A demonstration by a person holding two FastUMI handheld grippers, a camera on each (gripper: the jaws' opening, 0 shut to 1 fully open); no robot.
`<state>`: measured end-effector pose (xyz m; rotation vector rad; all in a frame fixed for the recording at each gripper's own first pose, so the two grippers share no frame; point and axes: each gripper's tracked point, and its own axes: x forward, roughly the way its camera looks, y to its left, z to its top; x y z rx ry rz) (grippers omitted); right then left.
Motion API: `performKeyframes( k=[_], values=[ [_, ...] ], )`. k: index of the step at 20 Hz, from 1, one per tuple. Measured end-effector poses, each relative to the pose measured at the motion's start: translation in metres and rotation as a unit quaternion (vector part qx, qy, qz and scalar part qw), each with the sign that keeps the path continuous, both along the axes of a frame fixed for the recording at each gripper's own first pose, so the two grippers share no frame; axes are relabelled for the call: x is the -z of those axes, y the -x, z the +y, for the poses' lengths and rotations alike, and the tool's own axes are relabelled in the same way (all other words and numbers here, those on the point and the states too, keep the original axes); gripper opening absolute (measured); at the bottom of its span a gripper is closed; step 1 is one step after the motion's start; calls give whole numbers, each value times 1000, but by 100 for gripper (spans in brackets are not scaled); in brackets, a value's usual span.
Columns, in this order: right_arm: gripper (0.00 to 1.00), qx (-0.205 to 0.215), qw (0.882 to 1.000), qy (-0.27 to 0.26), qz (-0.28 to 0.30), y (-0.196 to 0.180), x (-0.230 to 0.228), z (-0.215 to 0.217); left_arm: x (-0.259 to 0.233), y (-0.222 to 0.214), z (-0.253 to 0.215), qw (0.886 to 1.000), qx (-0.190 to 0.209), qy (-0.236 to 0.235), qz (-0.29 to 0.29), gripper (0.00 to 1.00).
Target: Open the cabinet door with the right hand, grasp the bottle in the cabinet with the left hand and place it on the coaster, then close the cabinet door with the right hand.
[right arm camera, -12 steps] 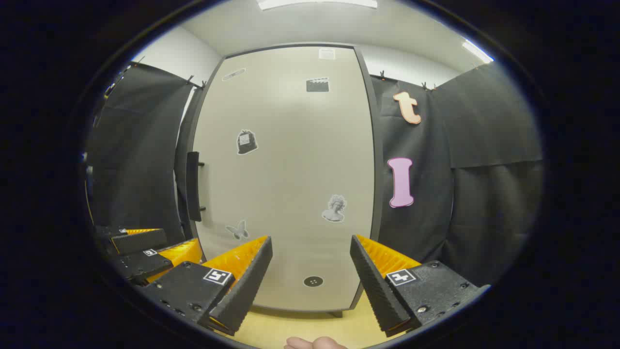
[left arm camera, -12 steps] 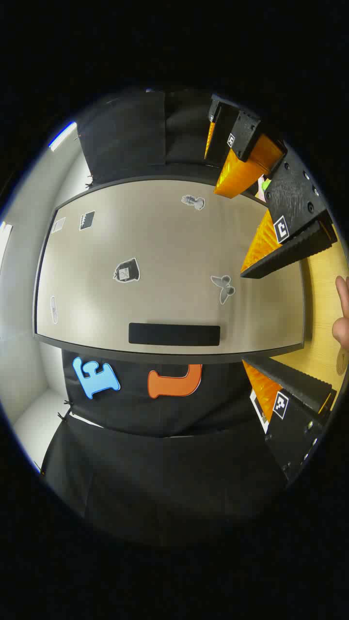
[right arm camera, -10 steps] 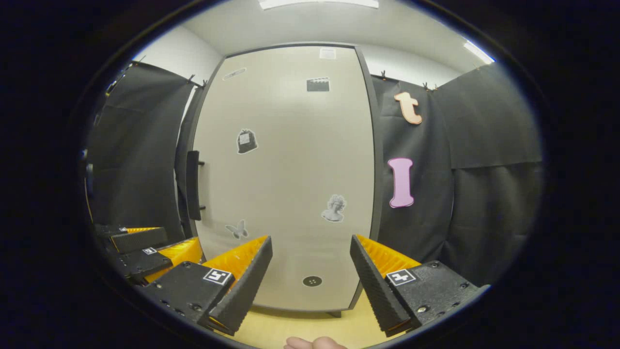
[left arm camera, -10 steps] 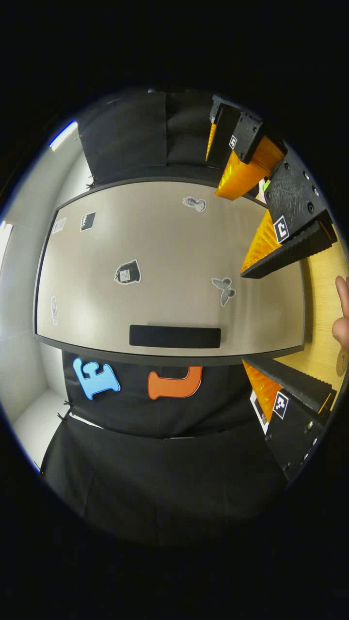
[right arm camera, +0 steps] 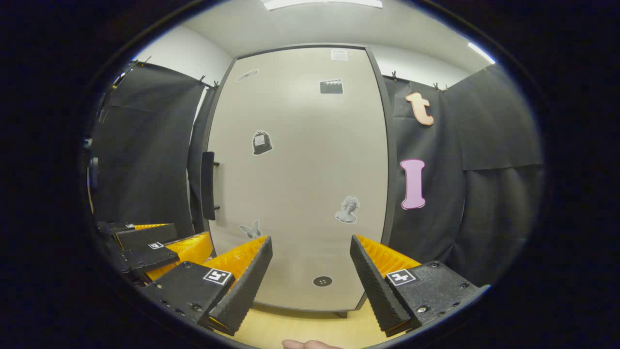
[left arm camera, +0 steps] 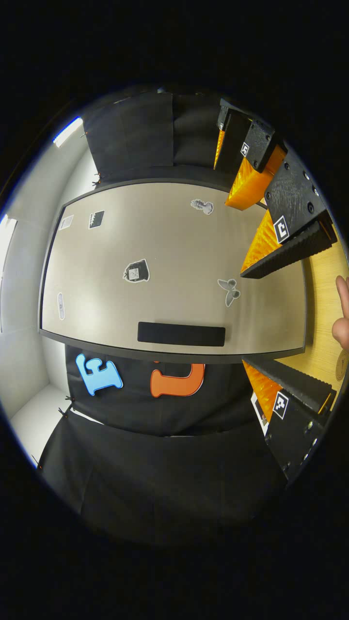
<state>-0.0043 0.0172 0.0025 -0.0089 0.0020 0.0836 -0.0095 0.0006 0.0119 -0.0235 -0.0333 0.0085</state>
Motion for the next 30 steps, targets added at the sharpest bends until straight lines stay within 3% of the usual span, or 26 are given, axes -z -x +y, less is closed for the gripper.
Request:
performKeyframes(
  k=[4,6,9,17,23,30],
  values=[
    [100,-14,1000,2,-1,-1,-3,10,-2,7,5,1000,-3,-5,-2,95],
    [100,-64,998,-13,-12,-1,-10,35,1,13,7,1000,0,-4,3,95],
    [99,-101,995,-9,-18,-2,-21,59,-1,30,21,1000,-7,-6,-1,94],
    [99,-180,983,-6,33,-49,-17,152,-1,121,85,998,-53,-11,-11,95],
    [99,-162,986,26,18,-81,-18,180,8,190,130,993,-115,0,-1,95],
    [97,-141,989,27,40,-99,-6,193,20,205,154,987,-159,-3,10,94]
  ],
)
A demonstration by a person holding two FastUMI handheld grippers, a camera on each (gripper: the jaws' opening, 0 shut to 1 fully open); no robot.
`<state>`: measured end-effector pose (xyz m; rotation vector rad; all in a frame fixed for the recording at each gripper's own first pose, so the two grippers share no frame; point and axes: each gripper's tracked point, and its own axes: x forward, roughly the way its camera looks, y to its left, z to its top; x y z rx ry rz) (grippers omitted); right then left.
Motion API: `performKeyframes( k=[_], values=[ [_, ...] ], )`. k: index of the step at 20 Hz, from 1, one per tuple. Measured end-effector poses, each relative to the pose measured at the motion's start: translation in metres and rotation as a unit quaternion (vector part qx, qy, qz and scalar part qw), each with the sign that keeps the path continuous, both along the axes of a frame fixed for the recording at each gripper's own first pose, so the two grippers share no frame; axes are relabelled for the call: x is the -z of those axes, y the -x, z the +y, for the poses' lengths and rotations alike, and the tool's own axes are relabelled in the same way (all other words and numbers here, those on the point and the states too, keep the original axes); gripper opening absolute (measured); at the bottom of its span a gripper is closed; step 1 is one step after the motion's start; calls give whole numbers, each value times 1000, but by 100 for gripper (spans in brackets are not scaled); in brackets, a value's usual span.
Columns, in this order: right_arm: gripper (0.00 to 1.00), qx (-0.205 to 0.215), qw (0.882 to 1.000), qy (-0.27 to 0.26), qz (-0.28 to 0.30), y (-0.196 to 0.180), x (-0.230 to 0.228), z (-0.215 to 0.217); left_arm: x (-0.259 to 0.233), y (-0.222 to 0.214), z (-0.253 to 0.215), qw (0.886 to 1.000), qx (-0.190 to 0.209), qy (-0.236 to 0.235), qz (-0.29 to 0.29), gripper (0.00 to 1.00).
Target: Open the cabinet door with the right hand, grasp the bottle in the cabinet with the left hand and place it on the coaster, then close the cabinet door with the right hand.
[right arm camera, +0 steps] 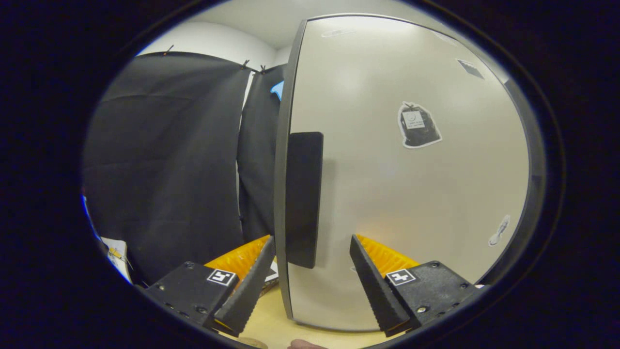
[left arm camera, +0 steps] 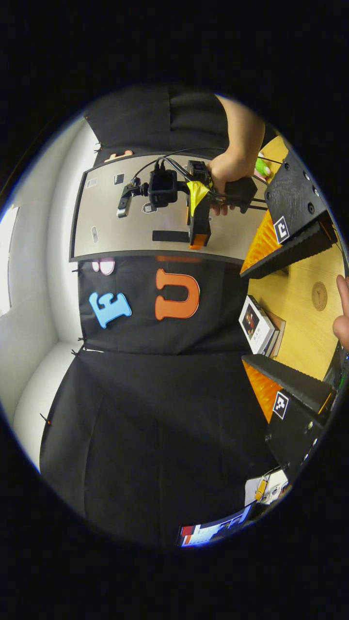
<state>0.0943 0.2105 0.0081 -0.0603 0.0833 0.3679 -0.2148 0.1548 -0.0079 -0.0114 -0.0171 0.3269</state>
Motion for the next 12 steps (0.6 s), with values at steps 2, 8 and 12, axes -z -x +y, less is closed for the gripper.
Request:
performKeyframes(
  k=[2,8,12],
  values=[
    [87,-11,1000,6,3,0,-1,5,-4,0,0,1000,2,-2,-6,95],
    [27,-28,999,30,3,2,-2,13,0,2,1,1000,10,-2,1,94],
    [24,-29,999,29,11,8,-2,12,9,4,3,1000,12,4,7,95]
  ],
)
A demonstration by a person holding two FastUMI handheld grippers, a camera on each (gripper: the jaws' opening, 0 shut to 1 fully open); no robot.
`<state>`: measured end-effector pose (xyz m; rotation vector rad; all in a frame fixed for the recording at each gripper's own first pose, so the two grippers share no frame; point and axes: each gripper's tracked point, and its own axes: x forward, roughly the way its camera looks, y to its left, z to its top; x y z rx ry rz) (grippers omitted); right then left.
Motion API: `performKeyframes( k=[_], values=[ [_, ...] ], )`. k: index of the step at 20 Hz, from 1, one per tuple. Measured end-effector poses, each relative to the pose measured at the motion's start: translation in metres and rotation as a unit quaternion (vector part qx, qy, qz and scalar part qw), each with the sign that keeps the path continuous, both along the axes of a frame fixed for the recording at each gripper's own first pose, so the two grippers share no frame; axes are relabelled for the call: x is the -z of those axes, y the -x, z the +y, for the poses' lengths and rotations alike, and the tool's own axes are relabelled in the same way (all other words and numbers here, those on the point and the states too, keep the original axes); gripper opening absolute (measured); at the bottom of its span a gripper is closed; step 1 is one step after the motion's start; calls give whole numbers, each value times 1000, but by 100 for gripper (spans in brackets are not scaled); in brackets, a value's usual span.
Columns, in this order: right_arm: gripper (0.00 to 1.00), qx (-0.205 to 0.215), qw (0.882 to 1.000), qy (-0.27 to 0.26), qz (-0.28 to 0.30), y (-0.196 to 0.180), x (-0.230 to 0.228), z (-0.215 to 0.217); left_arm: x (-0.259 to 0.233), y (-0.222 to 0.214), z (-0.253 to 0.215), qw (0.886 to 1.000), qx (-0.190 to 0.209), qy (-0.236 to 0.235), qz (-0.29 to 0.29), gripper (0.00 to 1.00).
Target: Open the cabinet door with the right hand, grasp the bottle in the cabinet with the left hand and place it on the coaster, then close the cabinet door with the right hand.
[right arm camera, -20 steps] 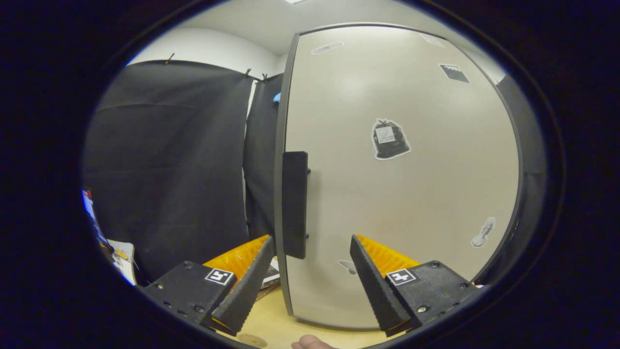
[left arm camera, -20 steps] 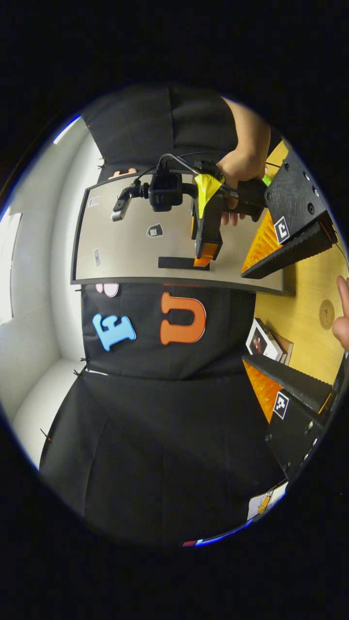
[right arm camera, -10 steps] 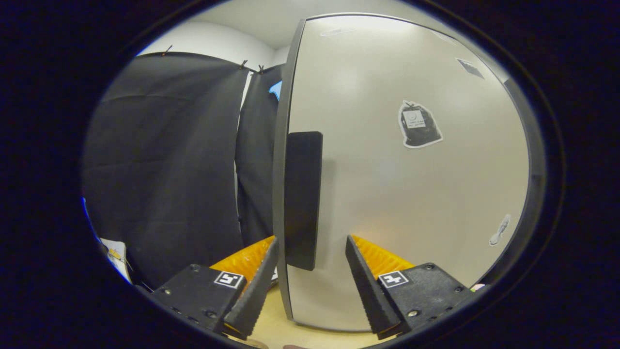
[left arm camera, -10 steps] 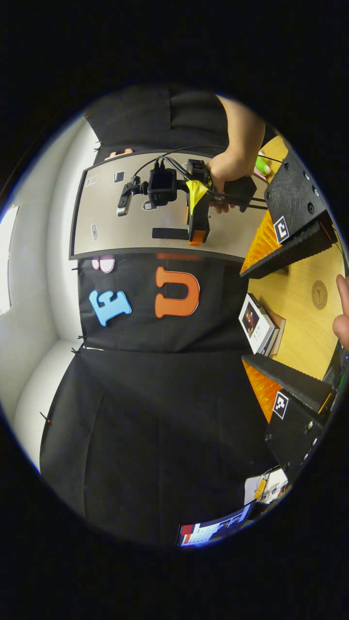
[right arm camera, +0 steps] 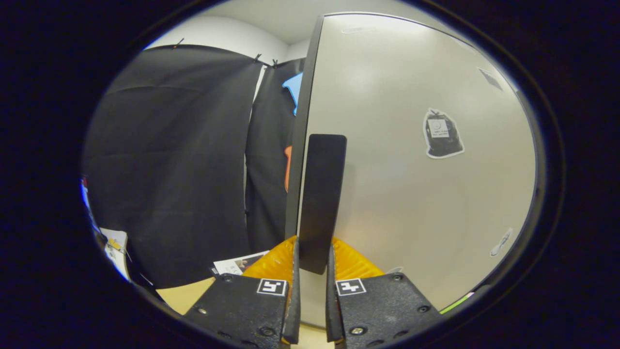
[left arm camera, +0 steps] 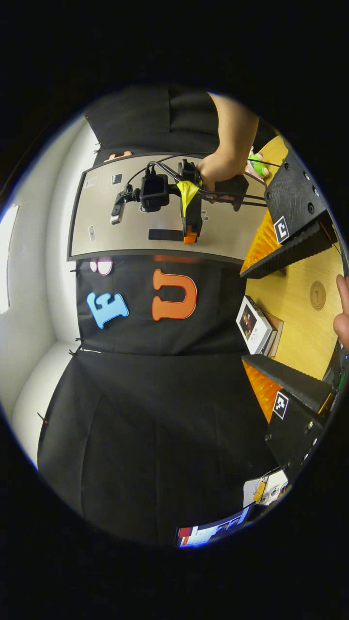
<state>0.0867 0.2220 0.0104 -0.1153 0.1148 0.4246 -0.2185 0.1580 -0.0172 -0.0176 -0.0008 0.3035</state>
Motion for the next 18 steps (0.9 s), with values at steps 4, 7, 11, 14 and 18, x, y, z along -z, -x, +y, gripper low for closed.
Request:
performKeyframes(
  k=[4,7,11,14,18],
  values=[
    [24,-19,1000,-12,8,17,-2,1,7,-4,-1,1000,10,5,7,95],
    [24,-40,999,-8,14,34,-3,2,19,-10,-5,999,16,8,28,95],
    [23,-79,997,-7,16,54,-13,-6,21,-18,-15,999,22,10,36,95],
    [23,-103,994,-10,20,67,-21,-10,20,-23,-28,999,33,1,39,95],
    [23,-128,991,-9,22,74,-21,-13,20,-25,-39,998,40,-2,41,94]
  ],
)
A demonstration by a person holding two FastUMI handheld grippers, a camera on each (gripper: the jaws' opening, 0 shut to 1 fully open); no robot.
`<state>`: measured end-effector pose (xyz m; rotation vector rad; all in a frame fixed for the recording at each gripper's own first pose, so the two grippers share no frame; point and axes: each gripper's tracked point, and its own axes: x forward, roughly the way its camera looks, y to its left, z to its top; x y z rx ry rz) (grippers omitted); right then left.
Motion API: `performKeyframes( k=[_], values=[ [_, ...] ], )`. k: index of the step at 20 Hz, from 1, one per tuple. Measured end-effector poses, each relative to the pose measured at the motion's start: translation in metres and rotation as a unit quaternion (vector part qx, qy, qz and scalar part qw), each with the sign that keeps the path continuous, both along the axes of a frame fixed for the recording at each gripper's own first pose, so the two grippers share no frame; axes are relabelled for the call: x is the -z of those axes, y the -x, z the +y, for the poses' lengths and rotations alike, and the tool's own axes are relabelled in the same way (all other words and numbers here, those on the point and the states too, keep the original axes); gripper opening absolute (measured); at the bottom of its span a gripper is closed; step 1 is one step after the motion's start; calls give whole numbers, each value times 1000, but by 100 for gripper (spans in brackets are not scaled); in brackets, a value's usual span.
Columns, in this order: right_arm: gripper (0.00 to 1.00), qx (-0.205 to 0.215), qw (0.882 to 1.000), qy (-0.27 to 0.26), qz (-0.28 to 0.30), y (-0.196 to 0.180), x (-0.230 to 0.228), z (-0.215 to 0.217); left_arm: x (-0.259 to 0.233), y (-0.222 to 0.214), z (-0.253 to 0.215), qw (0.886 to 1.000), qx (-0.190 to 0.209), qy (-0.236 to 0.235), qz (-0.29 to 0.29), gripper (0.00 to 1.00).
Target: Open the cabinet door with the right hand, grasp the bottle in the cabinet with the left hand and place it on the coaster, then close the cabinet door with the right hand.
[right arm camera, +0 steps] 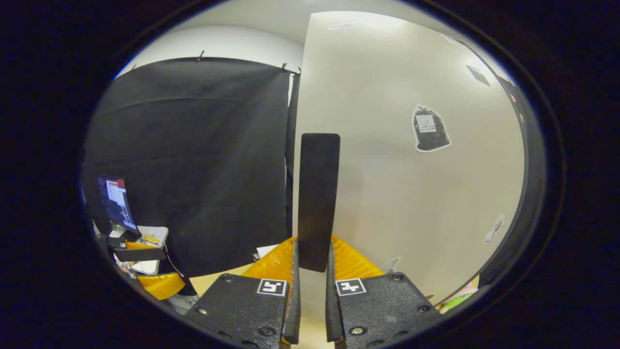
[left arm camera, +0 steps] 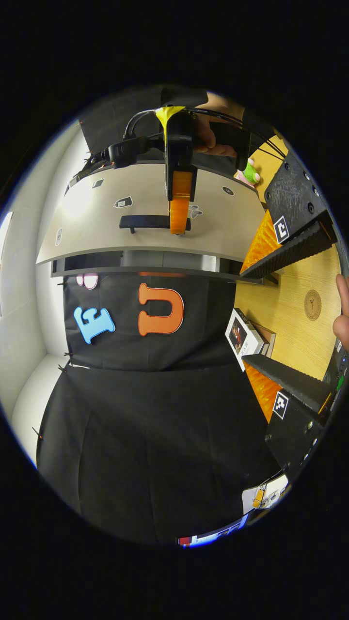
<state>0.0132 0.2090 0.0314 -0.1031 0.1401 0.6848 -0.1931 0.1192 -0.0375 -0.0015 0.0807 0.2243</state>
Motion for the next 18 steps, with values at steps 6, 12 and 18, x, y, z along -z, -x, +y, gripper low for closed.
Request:
performKeyframes(
  k=[6,12,18],
  values=[
    [24,-22,1000,-6,9,4,0,-5,-1,-7,-4,1000,4,-4,5,94],
    [23,-47,999,-6,15,7,2,-9,-1,-23,-6,1000,9,6,8,95],
    [24,-79,997,2,26,4,5,-11,-7,-44,-26,1000,29,4,2,95]
  ],
)
